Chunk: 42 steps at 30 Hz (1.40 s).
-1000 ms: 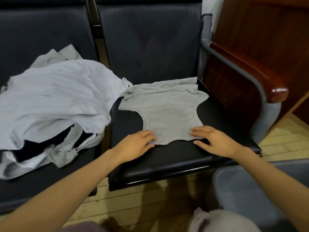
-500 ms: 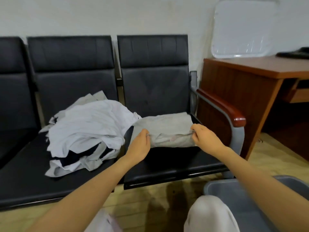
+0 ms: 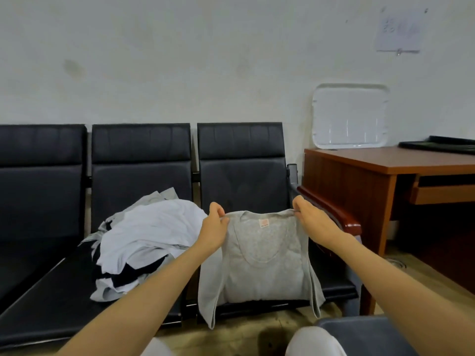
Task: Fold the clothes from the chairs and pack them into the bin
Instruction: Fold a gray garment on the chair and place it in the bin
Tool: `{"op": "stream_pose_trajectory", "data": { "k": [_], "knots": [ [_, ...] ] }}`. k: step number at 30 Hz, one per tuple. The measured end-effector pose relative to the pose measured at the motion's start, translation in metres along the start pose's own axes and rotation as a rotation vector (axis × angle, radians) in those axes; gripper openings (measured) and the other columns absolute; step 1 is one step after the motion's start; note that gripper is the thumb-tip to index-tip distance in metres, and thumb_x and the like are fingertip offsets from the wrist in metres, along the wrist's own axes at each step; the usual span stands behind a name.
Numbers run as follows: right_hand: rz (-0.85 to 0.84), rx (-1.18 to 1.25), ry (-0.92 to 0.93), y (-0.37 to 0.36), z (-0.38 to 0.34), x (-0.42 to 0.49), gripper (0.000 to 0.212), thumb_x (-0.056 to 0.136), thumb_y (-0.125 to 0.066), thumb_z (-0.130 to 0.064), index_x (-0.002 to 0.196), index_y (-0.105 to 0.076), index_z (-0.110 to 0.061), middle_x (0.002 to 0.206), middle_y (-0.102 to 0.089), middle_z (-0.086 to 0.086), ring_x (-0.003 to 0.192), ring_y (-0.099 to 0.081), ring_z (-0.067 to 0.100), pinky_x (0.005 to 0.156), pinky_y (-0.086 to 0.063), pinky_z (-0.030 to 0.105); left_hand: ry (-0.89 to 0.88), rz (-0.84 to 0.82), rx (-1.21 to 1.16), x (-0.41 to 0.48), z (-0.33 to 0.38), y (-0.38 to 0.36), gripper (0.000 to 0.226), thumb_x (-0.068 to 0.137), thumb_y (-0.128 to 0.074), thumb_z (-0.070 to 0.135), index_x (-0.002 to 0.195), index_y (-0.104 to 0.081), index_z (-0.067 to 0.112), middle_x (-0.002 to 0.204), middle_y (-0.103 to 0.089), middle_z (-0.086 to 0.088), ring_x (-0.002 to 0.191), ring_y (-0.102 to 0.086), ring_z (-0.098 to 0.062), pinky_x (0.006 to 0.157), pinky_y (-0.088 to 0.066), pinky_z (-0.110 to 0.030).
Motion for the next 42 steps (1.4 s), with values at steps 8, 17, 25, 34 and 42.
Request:
{"op": "stream_pose_trajectory", "data": {
  "k": [8, 17, 25, 34, 42],
  "knots": [
    [-0.163, -0.088, 0.034, -0.078, 0.040, 0.067, 0.011, 0.092, -0.046, -0.005, 0.089, -0.053, -0.013, 0.101, -0.043, -0.001, 0.080, -0.045, 0.017, 0.061, -0.033, 0.020, 0.049, -0.040, 0.092, 0.089, -0.054, -0.048, 0.031, 0.101, -0.036, 0.006, 0.096, -0.066, 0.009, 0.105, -0.052, 0.002, 0.096, -0.049, -0.012, 0.089, -0.040, -0.020],
    [-0.331, -0.057, -0.073, -0.223, 0.112, 0.199, 0.025, 0.087, -0.045, 0.005, 0.104, -0.058, -0.009, 0.114, -0.046, 0.008, 0.095, -0.055, 0.027, 0.076, -0.039, 0.027, 0.123, -0.220, 0.220, 0.232, -0.172, -0.147, 0.033, 0.091, -0.047, 0.000, 0.118, -0.064, 0.008, 0.130, -0.051, -0.003, 0.113, -0.053, -0.020, 0.102, -0.035, -0.019],
    [-0.515, 0.020, -0.199, -0.362, 0.148, 0.183, 0.041, 0.097, -0.043, -0.006, 0.136, -0.047, -0.019, 0.142, -0.038, 0.007, 0.125, -0.041, 0.028, 0.101, -0.040, 0.035, 0.265, -0.352, 0.358, 0.227, -0.272, -0.209, 0.034, 0.095, -0.047, 0.004, 0.129, -0.056, 0.004, 0.137, -0.042, -0.016, 0.120, -0.050, -0.030, 0.101, -0.036, -0.028],
    [-0.389, 0.137, -0.327, -0.326, 0.131, 0.138, 0.038, 0.101, -0.043, -0.017, 0.138, -0.046, -0.020, 0.159, -0.012, 0.008, 0.144, -0.018, 0.026, 0.116, -0.026, 0.036, 0.147, -0.379, 0.402, 0.169, -0.246, -0.170, 0.045, 0.095, -0.053, 0.009, 0.138, -0.043, 0.010, 0.147, -0.020, -0.010, 0.127, -0.041, -0.025, 0.102, -0.027, -0.017],
    [-0.453, 0.167, -0.198, -0.253, 0.101, 0.037, 0.036, 0.095, -0.056, -0.027, 0.130, -0.054, -0.017, 0.141, -0.040, 0.002, 0.131, -0.037, 0.019, 0.108, -0.031, 0.027, 0.165, -0.439, 0.602, 0.053, -0.233, -0.086, 0.051, 0.091, -0.060, 0.023, 0.138, -0.044, 0.014, 0.139, -0.038, -0.009, 0.126, -0.040, -0.027, 0.106, -0.031, -0.029]
  ]
}}
Point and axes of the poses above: each hand's wrist, its own x-axis towards the middle knuckle, its own y-axis out of the back of the hand, z = x × y, the point moved 3 cm from there along x, towards the middle knuckle
